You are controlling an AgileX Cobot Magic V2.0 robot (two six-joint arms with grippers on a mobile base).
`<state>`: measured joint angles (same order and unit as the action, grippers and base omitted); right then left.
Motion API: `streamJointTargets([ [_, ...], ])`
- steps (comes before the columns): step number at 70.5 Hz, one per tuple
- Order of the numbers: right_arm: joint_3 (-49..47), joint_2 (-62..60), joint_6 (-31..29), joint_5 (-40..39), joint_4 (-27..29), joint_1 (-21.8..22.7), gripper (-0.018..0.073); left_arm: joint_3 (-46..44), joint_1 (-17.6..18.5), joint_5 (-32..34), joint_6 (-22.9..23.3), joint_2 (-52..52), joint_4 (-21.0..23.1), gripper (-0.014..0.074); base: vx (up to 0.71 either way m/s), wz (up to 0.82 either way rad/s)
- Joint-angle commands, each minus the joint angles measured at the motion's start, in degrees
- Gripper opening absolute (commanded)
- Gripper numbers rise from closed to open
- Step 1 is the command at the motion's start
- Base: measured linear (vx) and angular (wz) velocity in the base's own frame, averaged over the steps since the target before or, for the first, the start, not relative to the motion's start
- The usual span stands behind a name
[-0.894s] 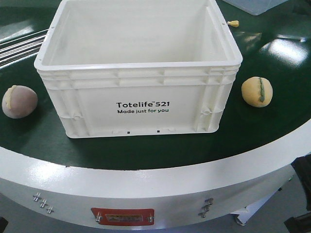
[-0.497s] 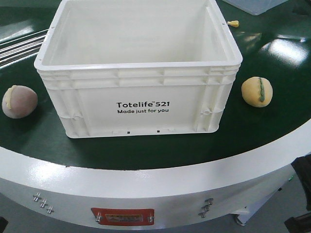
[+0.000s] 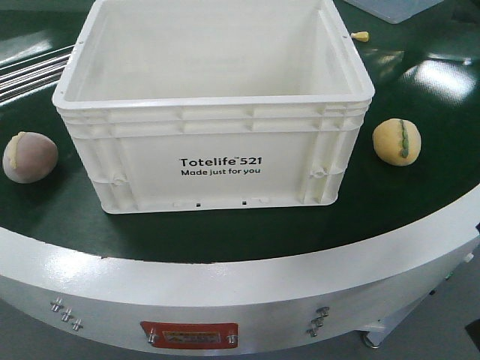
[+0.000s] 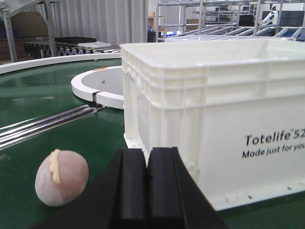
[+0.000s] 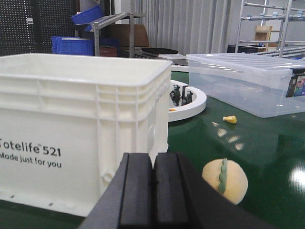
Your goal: Place moving items into box and shelve
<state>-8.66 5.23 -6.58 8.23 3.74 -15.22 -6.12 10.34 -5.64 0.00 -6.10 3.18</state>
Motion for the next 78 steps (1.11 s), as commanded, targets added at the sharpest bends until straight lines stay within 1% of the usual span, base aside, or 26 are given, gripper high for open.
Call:
streamJointTargets([
  [1,-5.9,6.3,-0.7,-4.0,-0.5,0.2,-0.0015,-5.9,0.3,6.2,0.0,-5.9,0.1,-0.0026,0.00,0.00],
  [13,-17.1,21.7,-2.5,-4.7,-0.5,0.2,-0.0015,-16.9,0.3,10.6,0.0,-21.5,0.0,-0.0026,0.00,0.00],
  [26,-30.2,36.9,-2.8,-5.9,-0.5,0.2,-0.0015,-29.7,0.3,10.8,0.0,-35.9,0.0,-0.0026,0.00,0.00],
  [38,-37.7,45.4,-2.8,-8.2,-0.5,0.2,-0.0015,-36.8,0.3,11.2,0.0,-44.4,0.2,-0.0026,0.00,0.00],
  [47,-38.9,48.2,-2.8,-12.0,-0.4,0.2,-0.0015,-37.9,0.3,11.6,0.0,-46.9,0.2,-0.0026,0.00,0.00],
  [57,-38.8,48.5,-2.8,-12.0,-0.4,0.2,-0.0013,-37.9,0.3,11.3,0.0,-47.0,0.2,-0.0022,0.00,0.00],
  [63,-38.8,48.5,-2.6,-12.1,-0.4,0.2,0.0000,-37.9,0.3,12.0,0.0,-47.0,0.2,-0.0003,0.00,0.00],
  [71,-38.8,48.5,-2.6,-12.1,-0.4,0.2,0.0063,-37.9,0.3,13.0,0.0,-47.0,0.2,0.0059,0.00,0.00],
  [75,-38.8,48.5,-2.6,-12.1,-0.4,0.2,0.0115,-37.9,0.3,13.2,0.0,-47.0,0.2,0.0102,0.00,0.00],
  [78,-38.8,48.5,-2.6,-12.1,-0.4,0.2,0.0174,-37.9,0.3,13.1,0.0,-47.0,0.2,0.0150,0.00,0.00],
])
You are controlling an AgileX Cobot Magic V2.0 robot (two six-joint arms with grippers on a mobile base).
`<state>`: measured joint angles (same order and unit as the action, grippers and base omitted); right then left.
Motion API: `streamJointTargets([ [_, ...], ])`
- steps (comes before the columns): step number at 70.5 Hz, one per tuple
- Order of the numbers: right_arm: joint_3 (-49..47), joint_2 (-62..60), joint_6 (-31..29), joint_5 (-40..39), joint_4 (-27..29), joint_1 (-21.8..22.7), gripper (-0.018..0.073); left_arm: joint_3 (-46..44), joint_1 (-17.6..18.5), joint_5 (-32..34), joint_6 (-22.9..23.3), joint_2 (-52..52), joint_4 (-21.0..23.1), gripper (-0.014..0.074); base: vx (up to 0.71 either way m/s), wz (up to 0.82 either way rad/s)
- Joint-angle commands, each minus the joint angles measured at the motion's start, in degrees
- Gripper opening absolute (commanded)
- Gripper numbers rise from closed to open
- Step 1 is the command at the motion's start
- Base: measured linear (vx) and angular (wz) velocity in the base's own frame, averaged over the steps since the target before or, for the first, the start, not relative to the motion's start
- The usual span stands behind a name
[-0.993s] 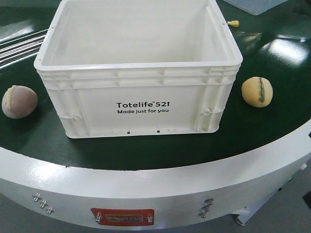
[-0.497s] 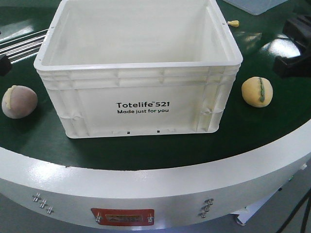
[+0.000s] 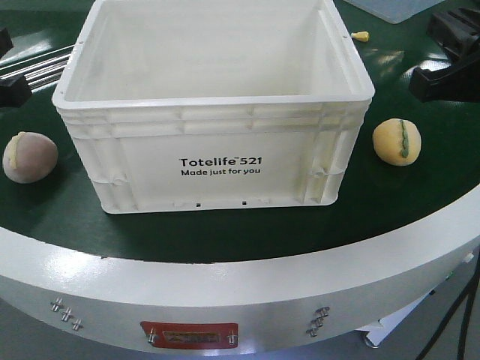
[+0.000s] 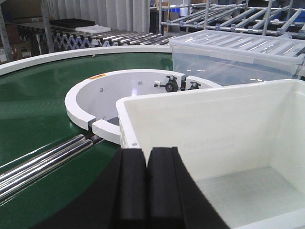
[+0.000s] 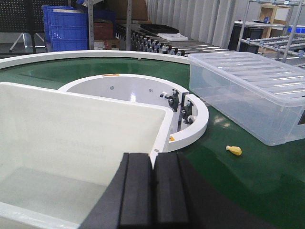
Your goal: Place moving items into box and shelve
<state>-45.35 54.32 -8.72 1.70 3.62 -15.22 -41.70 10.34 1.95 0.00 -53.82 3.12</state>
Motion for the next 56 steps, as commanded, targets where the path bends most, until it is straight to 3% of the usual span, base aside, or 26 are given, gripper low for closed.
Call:
streamJointTargets([
  [1,-2.1,-0.6,-0.4,-5.6,-0.3,0.2,0.0193,-2.3,0.3,5.5,0.0,0.7,0.2,0.0166,0.00,0.00],
  [18,-2.1,-0.6,-0.3,-5.6,-0.1,0.2,0.0623,-2.3,0.3,5.3,0.0,0.6,0.2,0.0475,0.00,0.00],
  [24,-2.1,-0.6,-0.3,-5.6,-0.1,0.2,0.0718,-2.3,0.3,5.5,0.0,0.6,0.2,0.0549,0.00,0.00],
  [41,-2.1,-0.6,-0.2,-5.7,0.0,0.8,0.0690,-2.3,-0.1,7.1,0.4,0.7,0.3,0.0576,0.00,0.00],
  [56,-2.1,-1.0,1.2,-2.4,0.3,11.2,0.0622,-2.3,-7.1,3.8,0.4,2.4,0.7,0.0576,0.00,0.00],
])
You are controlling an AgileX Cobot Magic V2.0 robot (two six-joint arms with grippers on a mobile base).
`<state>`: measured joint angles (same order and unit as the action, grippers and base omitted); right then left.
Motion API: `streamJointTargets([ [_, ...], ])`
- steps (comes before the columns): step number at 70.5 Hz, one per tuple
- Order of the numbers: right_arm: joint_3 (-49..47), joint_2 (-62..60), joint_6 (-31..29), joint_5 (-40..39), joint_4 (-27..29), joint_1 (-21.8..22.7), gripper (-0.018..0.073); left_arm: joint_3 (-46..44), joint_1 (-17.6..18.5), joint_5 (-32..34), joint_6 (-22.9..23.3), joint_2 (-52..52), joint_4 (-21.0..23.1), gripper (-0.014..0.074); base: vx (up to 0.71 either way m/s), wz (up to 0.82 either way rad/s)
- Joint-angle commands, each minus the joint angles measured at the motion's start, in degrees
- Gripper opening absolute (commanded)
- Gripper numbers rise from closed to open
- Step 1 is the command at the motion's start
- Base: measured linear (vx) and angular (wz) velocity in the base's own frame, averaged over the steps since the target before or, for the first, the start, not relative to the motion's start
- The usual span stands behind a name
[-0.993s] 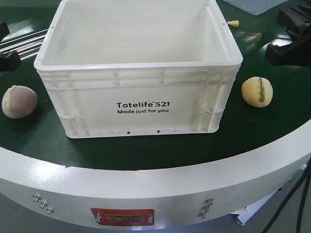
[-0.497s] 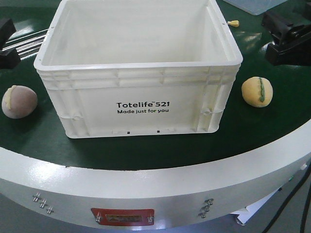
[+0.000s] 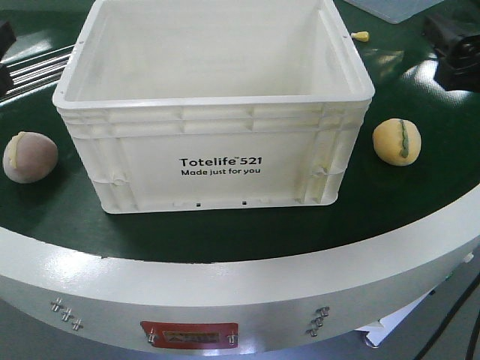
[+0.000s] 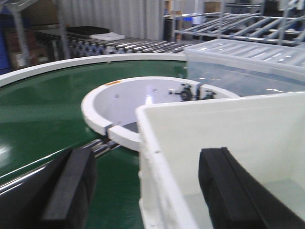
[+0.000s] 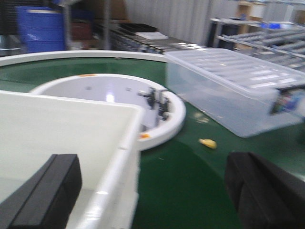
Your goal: Place moving items into box and shelve
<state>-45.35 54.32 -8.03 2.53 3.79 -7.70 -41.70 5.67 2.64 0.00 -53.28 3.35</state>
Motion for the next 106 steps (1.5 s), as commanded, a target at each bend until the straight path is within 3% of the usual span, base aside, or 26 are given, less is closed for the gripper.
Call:
streamJointTargets([
  [1,-2.1,-1.1,0.6,-2.9,0.1,4.4,0.0618,-2.3,-2.9,2.3,0.4,2.0,0.5,0.0576,0.00,0.00],
  [6,-2.1,-1.2,0.6,-0.9,0.1,7.0,0.0601,-2.3,-5.4,-0.5,0.4,2.9,0.5,0.0576,0.00,0.00],
  [16,-2.1,-1.2,0.6,1.8,0.0,7.4,0.0580,-2.3,-8.2,-3.8,0.4,3.0,0.5,0.0576,0.00,0.00],
  [31,-9.2,4.2,0.8,10.4,0.1,7.5,0.0578,-5.7,-8.3,-3.2,0.8,0.0,0.5,0.0576,0.00,0.00],
  [54,-26.2,22.2,2.4,20.3,3.9,7.5,0.0578,-9.1,-8.3,-3.9,0.8,-1.9,0.5,0.0576,0.00,0.00],
  [94,-28.6,42.5,3.6,21.1,4.0,7.5,0.0578,-9.1,-8.3,-5.3,0.7,-1.9,0.5,0.0576,0.00,0.00],
  [106,-28.6,45.1,3.9,21.3,1.4,7.5,0.0578,-9.1,-8.3,-5.9,0.7,-1.9,0.5,0.0576,0.00,0.00],
])
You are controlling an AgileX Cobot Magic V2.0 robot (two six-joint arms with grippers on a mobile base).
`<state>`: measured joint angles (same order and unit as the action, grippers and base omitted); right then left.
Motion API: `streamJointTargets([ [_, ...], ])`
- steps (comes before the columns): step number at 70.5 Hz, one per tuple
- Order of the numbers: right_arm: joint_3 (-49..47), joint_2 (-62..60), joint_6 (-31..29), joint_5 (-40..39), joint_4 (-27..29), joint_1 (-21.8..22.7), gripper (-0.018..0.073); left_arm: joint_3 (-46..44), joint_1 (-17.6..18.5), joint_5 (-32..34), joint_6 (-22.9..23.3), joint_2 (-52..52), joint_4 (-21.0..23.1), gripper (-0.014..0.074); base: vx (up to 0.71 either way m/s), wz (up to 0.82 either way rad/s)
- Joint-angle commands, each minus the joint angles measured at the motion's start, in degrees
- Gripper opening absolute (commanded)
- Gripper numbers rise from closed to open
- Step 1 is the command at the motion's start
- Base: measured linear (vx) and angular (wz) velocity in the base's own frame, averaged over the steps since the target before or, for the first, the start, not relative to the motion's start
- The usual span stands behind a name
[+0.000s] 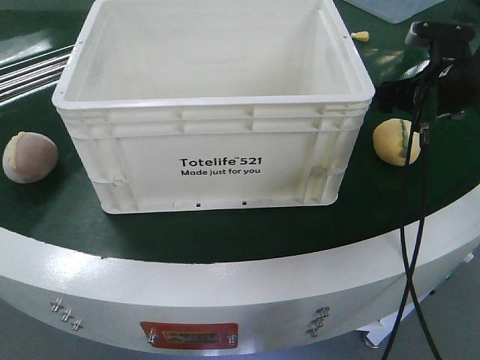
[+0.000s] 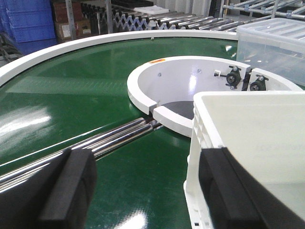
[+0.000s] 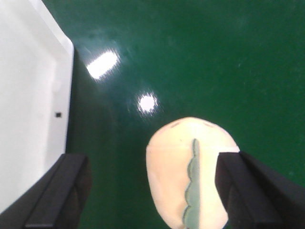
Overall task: Place moving items into box and shelve
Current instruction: 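Lower the right gripper onto the cream plush ball and close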
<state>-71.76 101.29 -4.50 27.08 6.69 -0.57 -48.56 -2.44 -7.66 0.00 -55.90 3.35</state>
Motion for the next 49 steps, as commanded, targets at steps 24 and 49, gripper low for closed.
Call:
streamJointTargets([
  [24,-2.2,2.1,2.0,-2.4,-8.2,0.3,0.0578,-2.2,-0.2,4.3,0.7,0.7,0.5,0.0576,0.00,0.00],
  [49,-2.2,6.5,9.1,-1.8,-17.0,0.3,0.0302,-2.2,-0.2,3.9,0.7,0.7,0.5,0.0576,0.00,0.00],
])
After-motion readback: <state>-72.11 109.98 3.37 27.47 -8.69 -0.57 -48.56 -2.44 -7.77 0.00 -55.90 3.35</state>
